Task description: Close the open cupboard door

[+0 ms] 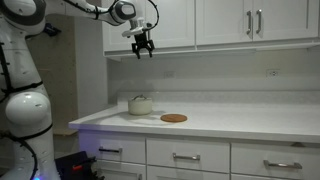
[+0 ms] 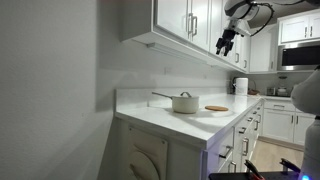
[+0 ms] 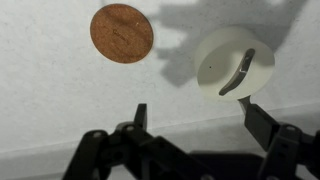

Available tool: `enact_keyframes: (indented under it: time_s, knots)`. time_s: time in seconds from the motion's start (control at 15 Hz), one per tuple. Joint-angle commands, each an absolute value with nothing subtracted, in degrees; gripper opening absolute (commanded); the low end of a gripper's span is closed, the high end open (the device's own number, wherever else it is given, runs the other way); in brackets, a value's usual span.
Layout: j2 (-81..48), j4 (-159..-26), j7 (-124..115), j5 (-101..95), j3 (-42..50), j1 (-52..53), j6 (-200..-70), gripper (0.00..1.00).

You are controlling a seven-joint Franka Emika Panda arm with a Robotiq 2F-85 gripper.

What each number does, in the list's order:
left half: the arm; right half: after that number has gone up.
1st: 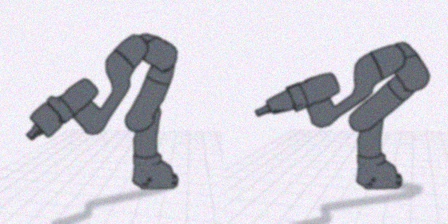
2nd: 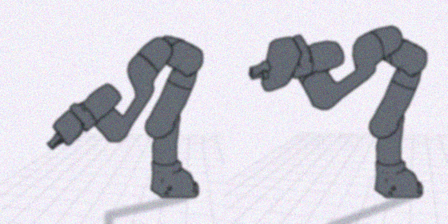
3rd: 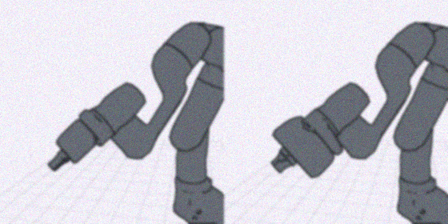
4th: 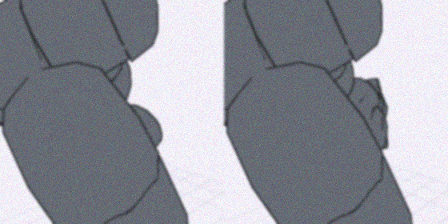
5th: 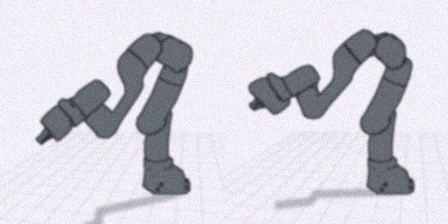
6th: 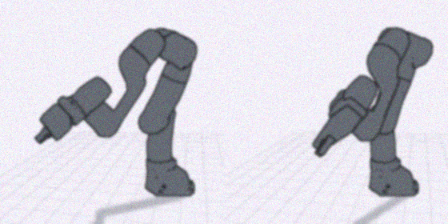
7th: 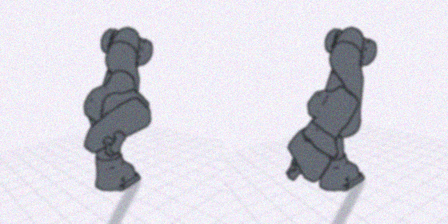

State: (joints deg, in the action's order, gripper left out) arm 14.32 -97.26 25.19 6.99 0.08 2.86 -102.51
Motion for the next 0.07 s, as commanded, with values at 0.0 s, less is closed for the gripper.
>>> enact_keyframes:
  time_s: [0.0]
  knots:
    - [14.2,-97.0,25.1,6.8,0.5,3.4,-102.3,1.0]
